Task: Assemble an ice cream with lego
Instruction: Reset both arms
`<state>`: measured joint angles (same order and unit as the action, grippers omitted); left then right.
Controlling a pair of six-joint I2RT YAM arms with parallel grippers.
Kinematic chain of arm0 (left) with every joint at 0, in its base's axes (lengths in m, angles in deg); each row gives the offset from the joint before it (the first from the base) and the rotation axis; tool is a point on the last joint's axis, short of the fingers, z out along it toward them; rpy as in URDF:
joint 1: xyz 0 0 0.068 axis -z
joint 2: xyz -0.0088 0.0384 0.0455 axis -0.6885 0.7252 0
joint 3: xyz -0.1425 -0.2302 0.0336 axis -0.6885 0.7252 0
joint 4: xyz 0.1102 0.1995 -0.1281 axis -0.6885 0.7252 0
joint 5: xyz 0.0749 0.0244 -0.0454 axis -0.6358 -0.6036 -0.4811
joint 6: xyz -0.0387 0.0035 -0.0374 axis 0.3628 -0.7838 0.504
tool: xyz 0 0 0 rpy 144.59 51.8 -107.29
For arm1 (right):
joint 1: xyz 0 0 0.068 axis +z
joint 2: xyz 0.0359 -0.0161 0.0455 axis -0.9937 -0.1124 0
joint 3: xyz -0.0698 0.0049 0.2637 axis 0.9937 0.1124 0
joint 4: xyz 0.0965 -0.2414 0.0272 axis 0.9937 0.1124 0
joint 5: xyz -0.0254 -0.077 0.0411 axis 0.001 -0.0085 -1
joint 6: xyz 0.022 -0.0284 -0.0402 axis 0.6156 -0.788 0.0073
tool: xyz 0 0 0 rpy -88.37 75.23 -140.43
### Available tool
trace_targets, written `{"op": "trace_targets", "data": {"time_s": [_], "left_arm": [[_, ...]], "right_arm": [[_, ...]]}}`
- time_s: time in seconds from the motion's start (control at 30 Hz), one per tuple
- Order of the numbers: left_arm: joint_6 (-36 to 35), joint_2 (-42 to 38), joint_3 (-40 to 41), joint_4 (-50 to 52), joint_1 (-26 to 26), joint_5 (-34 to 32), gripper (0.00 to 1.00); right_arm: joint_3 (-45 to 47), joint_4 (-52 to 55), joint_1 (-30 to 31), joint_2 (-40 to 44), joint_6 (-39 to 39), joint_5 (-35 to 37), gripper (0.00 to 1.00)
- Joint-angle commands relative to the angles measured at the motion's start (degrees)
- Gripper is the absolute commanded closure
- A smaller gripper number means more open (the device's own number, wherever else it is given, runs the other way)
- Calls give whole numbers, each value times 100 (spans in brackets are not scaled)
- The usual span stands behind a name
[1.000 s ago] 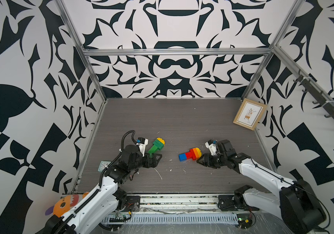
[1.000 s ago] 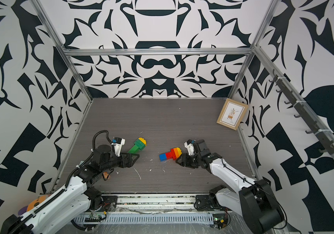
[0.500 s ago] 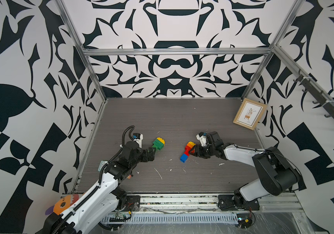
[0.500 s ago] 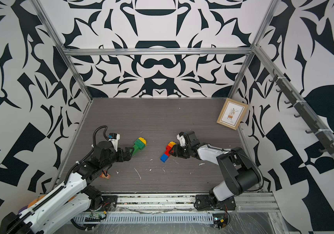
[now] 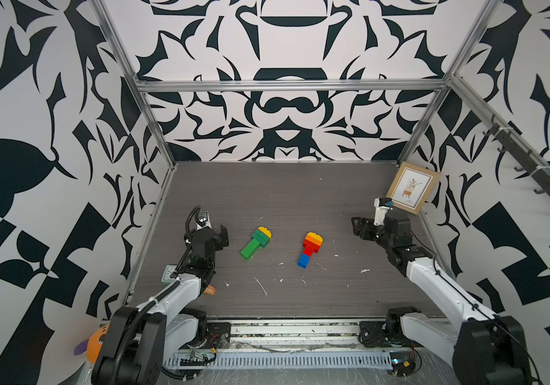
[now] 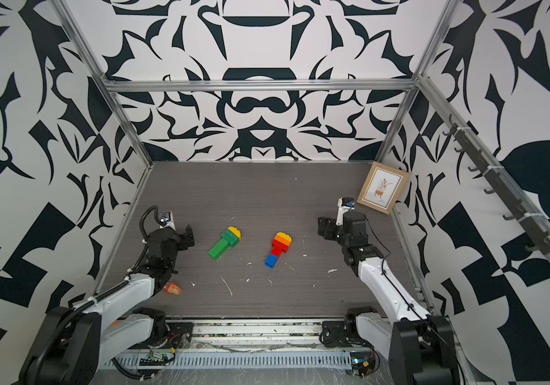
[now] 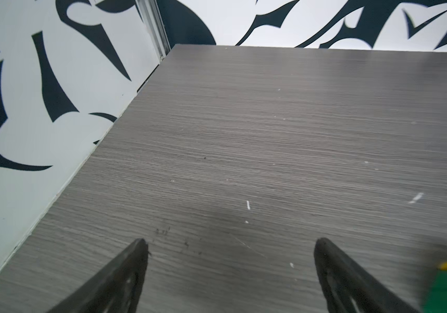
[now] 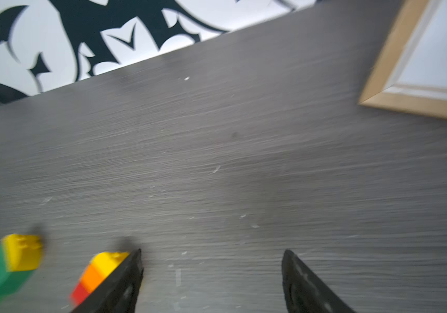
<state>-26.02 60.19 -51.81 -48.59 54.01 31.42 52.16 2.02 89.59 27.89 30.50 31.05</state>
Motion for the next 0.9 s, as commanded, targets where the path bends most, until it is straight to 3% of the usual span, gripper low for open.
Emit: {"op": "trace_targets", "data": {"time_s": [0.0,0.07,0.1,0.17,0.23,0.27,0.33,0.4,0.53,0.63,0.73,0.87], "left_arm": [[-407,841,-46,-1870,-197,612,1],[-692,1048,-396,-1460,-219,911,1],[-730,1302,-406,-1799,-326,1065,1],[-391,1903,-480,-1972,-741,1600,1],[-395,2390,-238,-3266,-986,2040,1],[-410,2112,-148,-2982,-997,2328,1],[-356,1988,-174,-2624,-998,2298,1],[-413,2307,-189,-3147,-998,2183,1],[-460,2148,-729,-1835,-993,2411,1],[-587,2204,-540,-2315,-926,2605,1],[-575,2173,-729,-1869,-1053,3045,1],[-580,2172,-668,-2008,-1059,3024,1]], "right_arm": [[475,-1216,-39,-116,-578,1745,14],[797,-2288,-49,-462,-848,2128,11],[964,-2920,-60,-756,-996,2241,9],[1115,-4175,-114,-1652,-1201,2195,7],[1112,-4987,-140,-2501,-1346,1672,5],[1079,-5405,-134,-2927,-1494,1324,1],[917,-4992,-117,-2953,-1581,1015,0],[835,-4837,-128,-2965,-1422,1450,0],[793,-4713,-122,-2949,-1421,1499,0],[802,-4783,-121,-2969,-1419,1499,0],[800,-4781,-125,-2969,-1423,1499,0],[800,-4767,-122,-2968,-1419,1499,0]]}}
